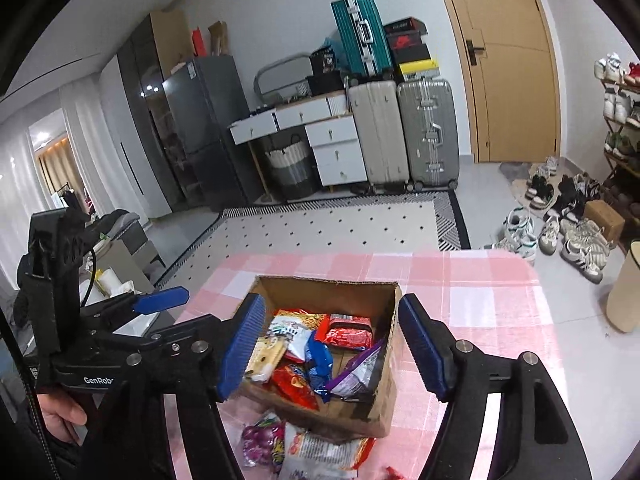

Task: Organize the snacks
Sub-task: 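Open both grippers to drop the packs into the box, then withdraw both grippers from the box back toward the snack pile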

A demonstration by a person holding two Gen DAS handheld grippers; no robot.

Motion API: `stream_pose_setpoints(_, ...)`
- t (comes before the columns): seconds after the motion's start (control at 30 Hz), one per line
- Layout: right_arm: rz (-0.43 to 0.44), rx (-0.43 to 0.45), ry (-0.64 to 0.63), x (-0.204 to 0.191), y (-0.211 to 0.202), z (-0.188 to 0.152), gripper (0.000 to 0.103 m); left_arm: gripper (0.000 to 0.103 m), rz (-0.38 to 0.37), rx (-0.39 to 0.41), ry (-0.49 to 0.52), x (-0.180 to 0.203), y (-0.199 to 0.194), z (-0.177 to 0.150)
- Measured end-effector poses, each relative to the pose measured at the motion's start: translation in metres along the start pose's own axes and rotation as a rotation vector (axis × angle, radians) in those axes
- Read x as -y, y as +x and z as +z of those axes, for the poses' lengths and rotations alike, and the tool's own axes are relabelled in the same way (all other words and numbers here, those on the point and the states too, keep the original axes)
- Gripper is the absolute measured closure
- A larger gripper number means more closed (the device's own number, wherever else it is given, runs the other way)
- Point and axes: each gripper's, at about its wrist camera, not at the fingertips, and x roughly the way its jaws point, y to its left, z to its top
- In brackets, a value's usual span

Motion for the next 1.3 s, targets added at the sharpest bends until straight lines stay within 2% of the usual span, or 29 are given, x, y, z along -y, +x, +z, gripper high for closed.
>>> stream_pose_setpoints(0.17, -0.001, 0.036, -0.014, -0.014, -0.034, -0.004, 0.025, 0.016, 0.014, 0.026, 0.020, 0.012, -0.037, -0.012)
stream_pose_setpoints(0.6, -0.014, 0.104, -0.064, -0.045, -0.124, -0.045, 0.024, 0.013, 0.021, 0.095, 0.031, 0.037, -0.114, -0.054)
stream_pose_setpoints(0.67, -0.019, 0.115, -0.063, -0.047, -0.135, -0.052, 0.020, 0.008, 0.019, 0.103, 0.035, 0.040, -0.124, -0.063)
stream_pose_setpoints(0.7, -0.023, 0.120, -0.063, -0.049, -0.141, -0.056, 0.019, 0.000, 0.014, 0.102, 0.039, 0.042, -0.129, -0.068)
stream_pose_setpoints(0.87, -0.030, 0.125, -0.059, -0.054, -0.169, -0.086, 0.019, 0.001, 0.000, 0.122, 0.043, 0.049, -0.151, -0.083)
stream_pose_setpoints(1.07, -0.026, 0.126, -0.055, -0.059, -0.185, -0.119, 0.016, 0.001, 0.005, 0.154, 0.026, 0.055, -0.171, -0.108)
stream_pose_setpoints(1.3, -0.010, 0.083, -0.026, -0.058, -0.180, -0.154, 0.011, 0.001, 0.007, 0.160, 0.014, 0.057, -0.178, -0.146)
